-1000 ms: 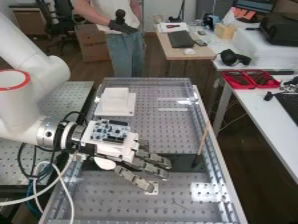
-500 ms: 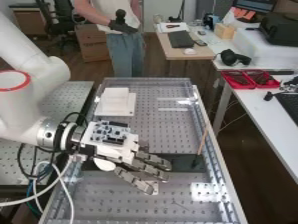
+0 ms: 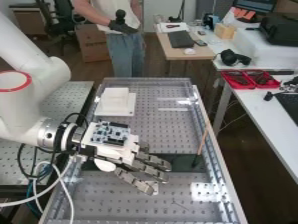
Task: Grab the bearing and place it in the white container
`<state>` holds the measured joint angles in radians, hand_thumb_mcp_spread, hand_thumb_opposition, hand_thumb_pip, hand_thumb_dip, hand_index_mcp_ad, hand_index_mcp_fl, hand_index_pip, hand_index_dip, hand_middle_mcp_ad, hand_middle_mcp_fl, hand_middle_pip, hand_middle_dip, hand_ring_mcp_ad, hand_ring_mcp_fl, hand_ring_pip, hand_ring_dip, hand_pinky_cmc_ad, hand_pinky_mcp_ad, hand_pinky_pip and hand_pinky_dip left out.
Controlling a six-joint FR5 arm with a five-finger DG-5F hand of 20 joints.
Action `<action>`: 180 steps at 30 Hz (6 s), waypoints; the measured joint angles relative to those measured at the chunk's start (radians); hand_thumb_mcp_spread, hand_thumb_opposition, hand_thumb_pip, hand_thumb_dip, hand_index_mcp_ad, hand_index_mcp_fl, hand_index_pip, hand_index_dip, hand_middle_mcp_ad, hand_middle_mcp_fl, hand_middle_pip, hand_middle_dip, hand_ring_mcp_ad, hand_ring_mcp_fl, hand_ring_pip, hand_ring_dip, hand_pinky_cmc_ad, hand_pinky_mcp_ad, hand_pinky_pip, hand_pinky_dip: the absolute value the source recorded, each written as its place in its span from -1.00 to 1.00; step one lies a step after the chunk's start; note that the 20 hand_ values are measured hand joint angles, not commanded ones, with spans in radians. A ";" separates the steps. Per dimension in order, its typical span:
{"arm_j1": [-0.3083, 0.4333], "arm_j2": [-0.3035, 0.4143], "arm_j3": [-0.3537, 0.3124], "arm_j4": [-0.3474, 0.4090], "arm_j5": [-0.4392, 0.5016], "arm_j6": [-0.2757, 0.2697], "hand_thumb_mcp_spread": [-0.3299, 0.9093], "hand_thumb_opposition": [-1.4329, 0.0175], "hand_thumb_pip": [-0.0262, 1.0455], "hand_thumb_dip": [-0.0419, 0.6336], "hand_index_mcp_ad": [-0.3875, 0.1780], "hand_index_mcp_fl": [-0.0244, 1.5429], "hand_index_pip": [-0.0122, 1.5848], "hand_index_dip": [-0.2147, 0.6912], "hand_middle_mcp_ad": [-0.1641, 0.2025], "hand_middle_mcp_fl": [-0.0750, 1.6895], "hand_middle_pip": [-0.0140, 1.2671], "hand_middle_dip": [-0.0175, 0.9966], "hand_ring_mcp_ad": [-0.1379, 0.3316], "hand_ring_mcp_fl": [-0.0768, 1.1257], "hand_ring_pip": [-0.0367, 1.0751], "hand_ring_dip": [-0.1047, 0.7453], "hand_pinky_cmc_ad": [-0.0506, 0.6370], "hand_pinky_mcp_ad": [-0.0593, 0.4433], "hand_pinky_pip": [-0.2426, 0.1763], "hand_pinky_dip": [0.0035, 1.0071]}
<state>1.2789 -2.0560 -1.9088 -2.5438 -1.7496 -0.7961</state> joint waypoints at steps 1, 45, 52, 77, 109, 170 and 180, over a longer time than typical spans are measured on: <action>0.000 0.000 0.000 0.000 0.000 0.001 0.27 -0.29 0.17 0.01 -0.14 -0.96 0.87 0.06 0.25 -0.91 -0.78 -0.66 0.21 -0.88 -0.78 -0.55 0.35 0.41 -0.35 -0.65; 0.002 -0.005 -0.005 0.025 0.001 0.007 0.27 -0.30 0.17 0.01 -0.12 -0.76 0.90 -0.08 0.25 -0.91 -0.78 -0.66 0.13 -0.88 -0.78 -0.55 0.27 0.42 -0.27 -0.65; 0.006 -0.018 0.002 0.035 0.002 0.009 0.27 -0.32 0.17 0.08 -0.07 -0.68 0.90 -0.08 0.25 -0.91 -0.77 -0.66 0.13 -0.88 -0.77 -0.55 0.26 0.41 -0.27 -0.65; 0.057 0.108 -0.025 0.014 0.023 0.002 0.28 -0.38 0.04 -0.03 -0.04 -0.57 0.88 -0.08 0.25 -0.91 -0.77 -0.66 0.13 -0.87 -0.77 -0.55 0.25 0.41 -0.19 -0.65; 0.550 0.489 -0.236 -0.136 0.426 0.033 0.28 -0.38 0.04 -0.04 -0.04 -0.57 0.88 -0.08 0.24 -0.91 -0.77 -0.66 0.12 -0.87 -0.77 -0.55 0.25 0.42 -0.19 -0.65; 0.680 0.536 -0.311 -0.193 0.577 0.168 0.17 -0.24 0.23 -0.03 -0.23 -0.94 0.29 -0.28 0.27 -0.91 -0.78 -0.66 0.13 -0.88 -0.77 -0.55 0.24 0.41 -0.20 -0.65; 0.493 0.644 -0.172 -0.257 0.532 0.061 0.03 -0.14 0.06 -0.18 -0.17 -0.94 -0.62 -0.30 0.27 -0.91 -0.78 -0.66 0.16 -0.88 -0.77 -0.55 0.24 0.41 -0.28 -0.54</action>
<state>1.7717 -1.4119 -2.0810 -2.8008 -1.2180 -0.7353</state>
